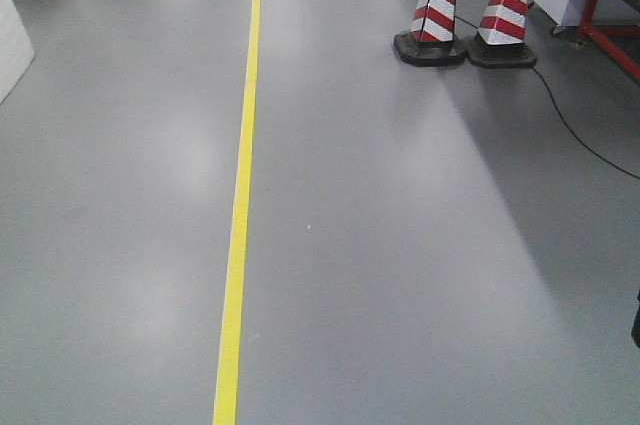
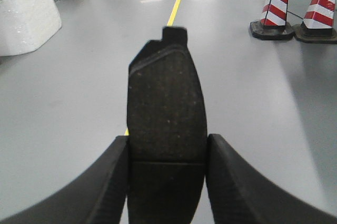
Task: Move and align brake pads A on conveyor
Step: 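Drive past the red-and-white cones toward the black conveyor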
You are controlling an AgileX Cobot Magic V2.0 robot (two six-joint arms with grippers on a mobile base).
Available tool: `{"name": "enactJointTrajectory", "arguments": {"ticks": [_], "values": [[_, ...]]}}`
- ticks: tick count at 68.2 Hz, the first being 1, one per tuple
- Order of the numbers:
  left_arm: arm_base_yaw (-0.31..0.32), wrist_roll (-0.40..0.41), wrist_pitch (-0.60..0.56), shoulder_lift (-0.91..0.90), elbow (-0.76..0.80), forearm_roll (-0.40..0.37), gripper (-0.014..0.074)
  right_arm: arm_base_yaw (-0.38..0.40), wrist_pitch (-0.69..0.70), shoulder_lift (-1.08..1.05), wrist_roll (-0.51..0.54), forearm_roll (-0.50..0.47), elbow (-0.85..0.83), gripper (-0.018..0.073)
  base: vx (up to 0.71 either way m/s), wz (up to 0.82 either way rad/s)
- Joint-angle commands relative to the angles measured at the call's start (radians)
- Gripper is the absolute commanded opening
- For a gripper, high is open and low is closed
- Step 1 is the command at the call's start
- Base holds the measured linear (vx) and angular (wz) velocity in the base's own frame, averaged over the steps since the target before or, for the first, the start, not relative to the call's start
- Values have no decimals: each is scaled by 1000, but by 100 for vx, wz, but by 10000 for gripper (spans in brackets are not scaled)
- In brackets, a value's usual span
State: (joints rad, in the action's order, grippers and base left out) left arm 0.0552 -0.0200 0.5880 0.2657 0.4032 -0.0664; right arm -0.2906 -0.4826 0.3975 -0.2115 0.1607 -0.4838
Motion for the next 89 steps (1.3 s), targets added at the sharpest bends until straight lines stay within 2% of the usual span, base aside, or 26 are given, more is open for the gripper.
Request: {"name": "enactJointTrajectory", "arguments": {"ticks": [1, 89], "values": [[3, 2, -99, 6, 29, -8, -6, 0, 98, 2, 8, 15, -29, -7, 71, -8], [3, 2, -99, 6, 29, -8, -6, 0, 95, 2, 8, 15, -29, -7, 75, 3]]}}
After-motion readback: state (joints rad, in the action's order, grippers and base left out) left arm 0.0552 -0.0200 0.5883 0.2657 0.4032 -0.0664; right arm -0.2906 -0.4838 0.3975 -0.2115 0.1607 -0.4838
